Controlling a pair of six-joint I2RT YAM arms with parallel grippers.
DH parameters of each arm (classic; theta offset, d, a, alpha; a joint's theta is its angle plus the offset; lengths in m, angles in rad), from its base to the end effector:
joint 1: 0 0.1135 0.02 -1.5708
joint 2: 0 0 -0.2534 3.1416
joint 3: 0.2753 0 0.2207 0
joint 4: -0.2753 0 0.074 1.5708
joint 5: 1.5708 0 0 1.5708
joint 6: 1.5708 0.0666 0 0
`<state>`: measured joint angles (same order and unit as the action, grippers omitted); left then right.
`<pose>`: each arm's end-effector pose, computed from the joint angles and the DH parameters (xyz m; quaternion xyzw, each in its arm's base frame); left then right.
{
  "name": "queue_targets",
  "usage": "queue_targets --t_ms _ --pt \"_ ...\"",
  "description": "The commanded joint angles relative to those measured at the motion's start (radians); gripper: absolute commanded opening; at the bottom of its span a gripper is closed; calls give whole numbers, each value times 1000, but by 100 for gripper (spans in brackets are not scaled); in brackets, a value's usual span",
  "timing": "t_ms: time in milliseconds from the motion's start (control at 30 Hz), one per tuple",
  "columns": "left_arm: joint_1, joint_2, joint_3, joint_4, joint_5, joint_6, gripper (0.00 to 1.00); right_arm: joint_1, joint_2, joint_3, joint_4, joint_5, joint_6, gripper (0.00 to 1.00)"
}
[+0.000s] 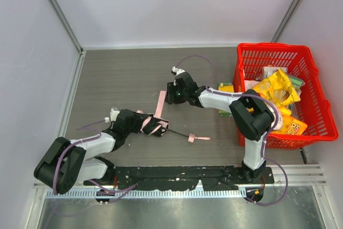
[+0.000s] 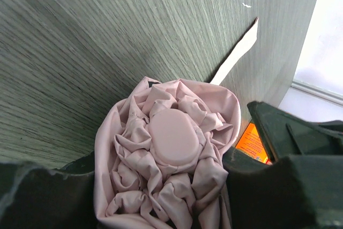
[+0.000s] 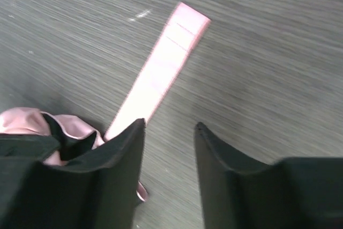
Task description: Put away the umbrella
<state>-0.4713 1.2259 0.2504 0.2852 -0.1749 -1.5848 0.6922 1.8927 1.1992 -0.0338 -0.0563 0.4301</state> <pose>0.1930 -0.0854 0.1209 -0.5078 0.7454 -0.3227 0.2869 0.3108 0.2625 0.1708 -0.1306 0.9027 0.2395 0.3328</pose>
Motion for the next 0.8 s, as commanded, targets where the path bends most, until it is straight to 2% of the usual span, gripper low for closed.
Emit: queue_targets --t_ms 0,33,100,133,333,567,767 --pt "2 27 -57 -188 -49 69 0 0 74 45 219 -129 68 31" --pt "2 29 -56 -192 -49 69 0 1 104 60 232 -131 67 26" --pt "2 29 -54 -192 -44 68 0 1 140 83 232 -137 52 5" --pt "2 29 -56 -192 -44 65 0 3 149 85 241 -135 50 2" --pt "2 40 -50 -195 -38 60 0 3 193 86 275 -145 62 1" --pt "0 61 -14 -264 0 42 0 3 269 171 98 -10 39 1" --pt "2 60 -14 -281 -11 28 0 4 218 186 86 -37 -7 1"
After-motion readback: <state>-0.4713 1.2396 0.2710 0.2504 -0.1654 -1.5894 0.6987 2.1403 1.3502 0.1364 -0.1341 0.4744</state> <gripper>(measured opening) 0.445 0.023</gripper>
